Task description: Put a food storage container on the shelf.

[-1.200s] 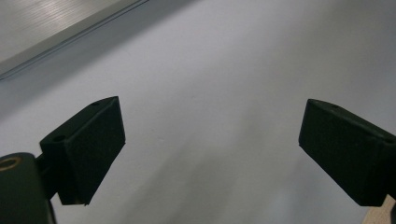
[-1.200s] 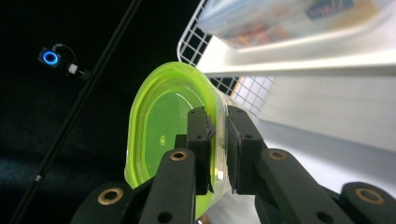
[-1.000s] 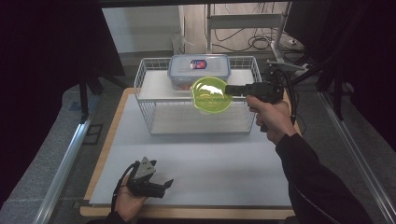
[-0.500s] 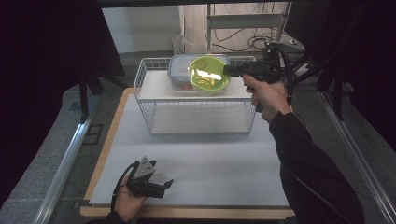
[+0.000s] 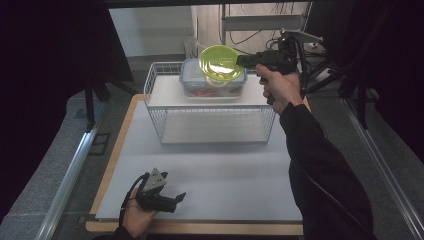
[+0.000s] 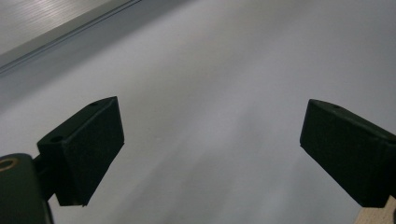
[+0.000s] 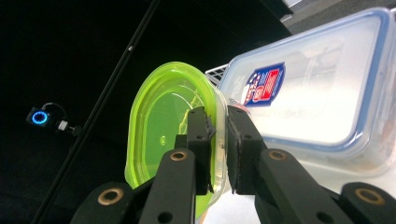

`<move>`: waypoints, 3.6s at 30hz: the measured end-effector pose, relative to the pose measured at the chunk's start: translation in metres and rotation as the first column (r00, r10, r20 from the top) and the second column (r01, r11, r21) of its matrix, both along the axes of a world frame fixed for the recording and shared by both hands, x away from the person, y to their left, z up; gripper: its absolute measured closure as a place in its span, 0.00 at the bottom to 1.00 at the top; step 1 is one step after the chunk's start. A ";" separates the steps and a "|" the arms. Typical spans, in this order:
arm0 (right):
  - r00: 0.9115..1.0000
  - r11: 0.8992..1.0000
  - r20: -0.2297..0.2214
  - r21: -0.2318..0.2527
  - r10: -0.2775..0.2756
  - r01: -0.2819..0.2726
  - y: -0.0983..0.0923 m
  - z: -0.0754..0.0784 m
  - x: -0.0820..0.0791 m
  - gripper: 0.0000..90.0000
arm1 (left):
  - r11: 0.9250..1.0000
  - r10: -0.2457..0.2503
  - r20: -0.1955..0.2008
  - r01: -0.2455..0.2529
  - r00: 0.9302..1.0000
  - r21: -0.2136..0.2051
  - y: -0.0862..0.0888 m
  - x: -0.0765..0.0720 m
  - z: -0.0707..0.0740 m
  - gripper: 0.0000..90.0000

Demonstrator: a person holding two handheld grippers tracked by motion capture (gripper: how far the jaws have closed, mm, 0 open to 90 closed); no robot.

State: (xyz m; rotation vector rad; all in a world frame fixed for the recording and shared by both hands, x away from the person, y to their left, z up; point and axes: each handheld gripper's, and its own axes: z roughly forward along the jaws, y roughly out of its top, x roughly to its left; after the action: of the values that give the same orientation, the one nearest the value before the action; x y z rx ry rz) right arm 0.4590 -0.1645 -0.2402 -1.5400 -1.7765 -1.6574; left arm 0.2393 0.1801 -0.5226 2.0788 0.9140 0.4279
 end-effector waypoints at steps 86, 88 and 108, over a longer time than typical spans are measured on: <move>0.994 0.985 0.005 -0.130 -0.111 0.110 0.035 -0.006 0.065 0.46 | 1.000 -0.029 -0.003 0.029 1.000 -0.004 -0.001 -0.001 -0.001 0.07; 0.995 0.986 0.021 -0.135 -0.096 0.098 0.035 -0.007 0.064 0.42 | 1.000 -0.029 -0.004 0.029 1.000 -0.003 -0.002 -0.001 -0.001 0.07; 0.974 0.963 0.209 -0.269 0.084 -0.025 0.024 -0.009 0.038 0.12 | 1.000 -0.029 -0.004 0.029 1.000 0.006 -0.003 -0.001 -0.001 0.07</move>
State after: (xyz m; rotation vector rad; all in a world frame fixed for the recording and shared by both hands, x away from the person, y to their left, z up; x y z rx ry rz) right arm 0.4972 -0.1405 -0.2490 -1.4389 -2.2139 -1.6737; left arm 0.2385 0.1770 -0.5240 2.0969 0.8847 0.4114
